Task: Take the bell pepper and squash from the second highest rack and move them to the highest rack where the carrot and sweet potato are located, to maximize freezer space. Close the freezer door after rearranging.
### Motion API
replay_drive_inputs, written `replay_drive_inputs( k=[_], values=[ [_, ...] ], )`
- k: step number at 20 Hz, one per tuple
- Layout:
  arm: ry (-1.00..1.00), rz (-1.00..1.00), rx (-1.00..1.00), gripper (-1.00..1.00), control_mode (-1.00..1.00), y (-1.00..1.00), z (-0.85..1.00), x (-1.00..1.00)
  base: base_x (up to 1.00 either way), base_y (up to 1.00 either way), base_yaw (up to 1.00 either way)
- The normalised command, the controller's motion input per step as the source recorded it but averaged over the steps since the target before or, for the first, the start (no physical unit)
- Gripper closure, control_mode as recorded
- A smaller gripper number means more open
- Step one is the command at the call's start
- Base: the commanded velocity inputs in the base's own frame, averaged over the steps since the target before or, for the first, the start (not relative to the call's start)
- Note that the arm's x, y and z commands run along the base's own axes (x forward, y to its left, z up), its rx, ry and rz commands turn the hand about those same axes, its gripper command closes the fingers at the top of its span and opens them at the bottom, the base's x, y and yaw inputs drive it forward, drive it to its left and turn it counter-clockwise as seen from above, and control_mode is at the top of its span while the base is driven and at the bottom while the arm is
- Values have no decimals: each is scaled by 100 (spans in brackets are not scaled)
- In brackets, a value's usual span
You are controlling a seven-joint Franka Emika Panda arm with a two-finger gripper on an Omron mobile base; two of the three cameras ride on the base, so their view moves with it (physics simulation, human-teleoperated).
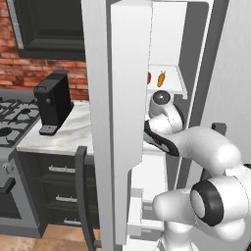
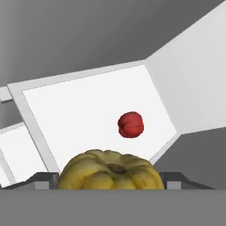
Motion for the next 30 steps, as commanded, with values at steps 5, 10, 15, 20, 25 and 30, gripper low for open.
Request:
replay_drive_inputs(
  k=[5,10,15,20,25,30],
  values=[
    [-1,0,0,100,-100,13,68,-74,0,0,0],
    [-6,0,0,100,-100,15,66,-77,0,0,0],
    [-27,-12,0,100,-100,1,96,-32,0,0,0],
    [-5,-20,0,100,-100,1,96,7,0,0,0],
    [10,-7,0,100,-100,0,73,43,0,0,0],
    [14,-1,0,100,-100,-20,24,64,0,0,0]
  ],
)
